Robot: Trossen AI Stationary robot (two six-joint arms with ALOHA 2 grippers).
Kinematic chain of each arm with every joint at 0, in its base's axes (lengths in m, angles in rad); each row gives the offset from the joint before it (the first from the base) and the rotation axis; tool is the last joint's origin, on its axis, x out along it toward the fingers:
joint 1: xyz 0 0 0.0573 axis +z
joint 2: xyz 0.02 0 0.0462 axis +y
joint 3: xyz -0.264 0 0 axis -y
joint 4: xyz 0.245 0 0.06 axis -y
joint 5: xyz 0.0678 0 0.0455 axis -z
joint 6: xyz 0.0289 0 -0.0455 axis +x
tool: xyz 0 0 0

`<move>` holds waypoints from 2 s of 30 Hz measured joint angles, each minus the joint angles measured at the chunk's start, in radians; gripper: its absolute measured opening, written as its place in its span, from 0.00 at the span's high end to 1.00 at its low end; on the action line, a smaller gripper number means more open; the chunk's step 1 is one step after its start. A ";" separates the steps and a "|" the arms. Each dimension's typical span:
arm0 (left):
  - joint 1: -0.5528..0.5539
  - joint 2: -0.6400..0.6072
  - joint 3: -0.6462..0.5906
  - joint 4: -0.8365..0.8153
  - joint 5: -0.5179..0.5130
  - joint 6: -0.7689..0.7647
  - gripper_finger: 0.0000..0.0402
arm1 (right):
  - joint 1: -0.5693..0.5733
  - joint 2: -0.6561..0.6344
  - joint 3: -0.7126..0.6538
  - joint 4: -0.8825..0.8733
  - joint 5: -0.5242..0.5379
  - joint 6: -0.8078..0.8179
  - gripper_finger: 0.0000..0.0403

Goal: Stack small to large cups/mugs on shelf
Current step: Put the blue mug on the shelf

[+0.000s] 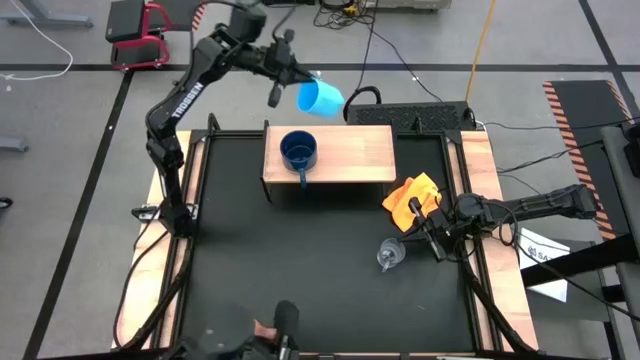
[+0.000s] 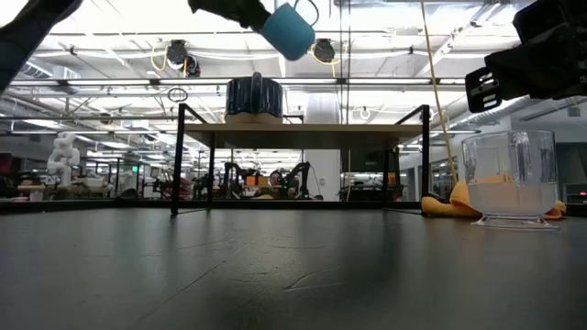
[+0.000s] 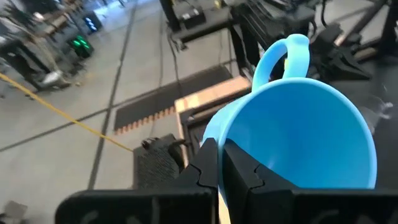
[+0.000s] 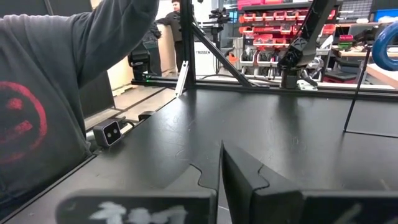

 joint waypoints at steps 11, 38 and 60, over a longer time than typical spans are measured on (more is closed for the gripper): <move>-0.128 0.085 0.000 -0.024 -0.135 0.091 0.99 | 0.000 0.000 0.000 0.000 0.000 0.000 0.98; -0.244 0.157 -0.001 -0.110 -0.239 0.240 0.99 | 0.000 0.000 0.000 0.000 0.000 -0.008 0.98; -0.240 0.189 -0.001 -0.166 -0.280 0.297 0.99 | 0.000 0.004 0.000 0.001 0.003 -0.030 0.98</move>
